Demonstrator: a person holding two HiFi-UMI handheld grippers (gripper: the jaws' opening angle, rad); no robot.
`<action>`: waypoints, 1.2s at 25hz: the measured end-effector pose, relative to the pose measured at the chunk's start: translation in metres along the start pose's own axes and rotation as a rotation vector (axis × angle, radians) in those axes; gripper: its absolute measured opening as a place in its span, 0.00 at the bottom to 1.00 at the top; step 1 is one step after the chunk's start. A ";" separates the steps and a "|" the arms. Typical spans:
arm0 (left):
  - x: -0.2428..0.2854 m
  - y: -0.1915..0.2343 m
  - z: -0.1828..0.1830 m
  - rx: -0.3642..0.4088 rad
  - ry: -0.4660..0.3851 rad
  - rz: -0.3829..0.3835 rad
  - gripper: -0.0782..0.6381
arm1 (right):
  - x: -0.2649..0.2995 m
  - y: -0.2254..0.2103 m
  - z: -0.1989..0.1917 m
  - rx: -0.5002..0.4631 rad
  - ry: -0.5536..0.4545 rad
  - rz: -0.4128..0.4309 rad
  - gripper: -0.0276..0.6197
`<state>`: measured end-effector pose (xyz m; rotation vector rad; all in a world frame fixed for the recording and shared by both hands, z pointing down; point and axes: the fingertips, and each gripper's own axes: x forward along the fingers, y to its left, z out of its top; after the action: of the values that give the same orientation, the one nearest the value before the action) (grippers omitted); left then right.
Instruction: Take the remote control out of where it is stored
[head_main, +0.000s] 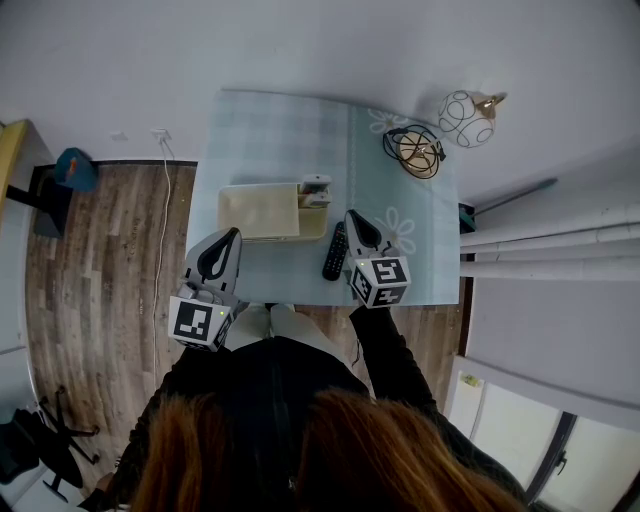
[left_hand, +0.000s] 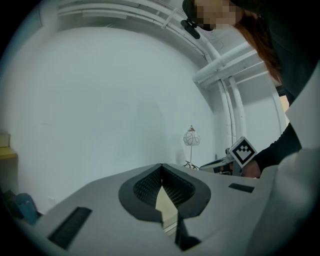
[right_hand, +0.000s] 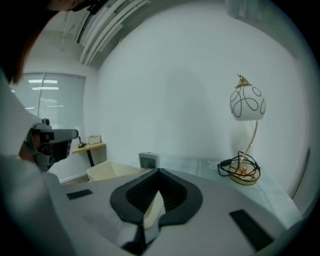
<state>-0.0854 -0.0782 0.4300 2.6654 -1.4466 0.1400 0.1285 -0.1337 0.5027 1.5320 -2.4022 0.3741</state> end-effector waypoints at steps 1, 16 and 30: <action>0.000 0.000 0.000 -0.001 -0.002 -0.001 0.12 | -0.002 0.003 0.005 -0.001 -0.014 0.010 0.06; -0.006 0.001 0.002 -0.007 -0.017 -0.008 0.12 | -0.035 0.052 0.034 -0.032 -0.118 0.088 0.06; -0.008 0.002 -0.002 0.008 -0.005 -0.015 0.12 | -0.052 0.066 0.042 -0.036 -0.143 0.089 0.06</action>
<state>-0.0919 -0.0726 0.4311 2.6845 -1.4300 0.1382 0.0865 -0.0778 0.4401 1.4868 -2.5783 0.2456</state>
